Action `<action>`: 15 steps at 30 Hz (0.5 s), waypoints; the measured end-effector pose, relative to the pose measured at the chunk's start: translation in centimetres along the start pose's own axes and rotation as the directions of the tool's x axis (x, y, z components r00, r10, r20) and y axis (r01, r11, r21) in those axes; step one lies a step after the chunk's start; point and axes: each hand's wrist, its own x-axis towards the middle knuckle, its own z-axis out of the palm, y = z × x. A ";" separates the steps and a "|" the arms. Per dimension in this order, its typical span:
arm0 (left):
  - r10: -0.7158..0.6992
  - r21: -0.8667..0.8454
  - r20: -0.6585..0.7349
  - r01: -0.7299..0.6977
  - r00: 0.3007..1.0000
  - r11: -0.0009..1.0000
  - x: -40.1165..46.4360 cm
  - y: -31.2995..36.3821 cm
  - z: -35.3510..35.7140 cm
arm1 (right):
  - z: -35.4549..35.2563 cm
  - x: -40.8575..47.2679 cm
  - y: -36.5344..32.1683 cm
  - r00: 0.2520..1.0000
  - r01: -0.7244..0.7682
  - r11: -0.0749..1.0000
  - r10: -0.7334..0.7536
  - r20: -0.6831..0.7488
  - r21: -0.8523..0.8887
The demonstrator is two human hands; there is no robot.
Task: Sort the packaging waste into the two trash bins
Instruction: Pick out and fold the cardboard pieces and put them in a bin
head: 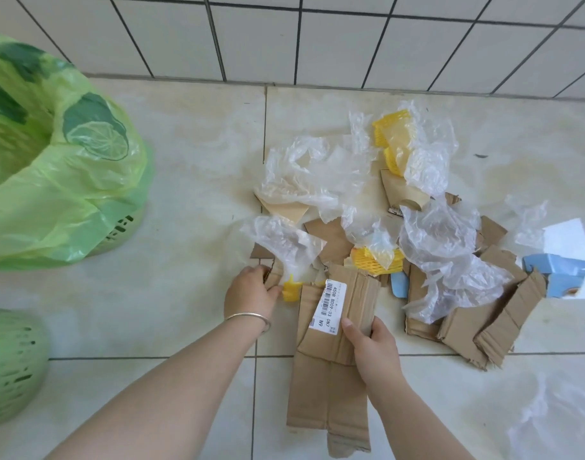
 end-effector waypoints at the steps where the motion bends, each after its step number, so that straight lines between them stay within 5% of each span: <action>1: 0.086 0.039 0.000 -0.086 0.996 0.996 0.2 0.0 -0.4 | 0.0 0.1 -0.2 1.000 0.007 1.000 -0.007 0.003 0.004; 5: 0.287 0.094 -0.006 -0.286 0.958 0.954 1.2 0.1 -2.6 | -0.1 0.5 -0.7 0.999 0.024 0.999 -0.025 0.023 0.033; 15: 0.292 0.130 0.322 -0.347 0.901 0.929 3.7 3.0 -3.5 | -0.2 1.3 -0.8 1.000 0.001 0.998 -0.003 0.021 0.064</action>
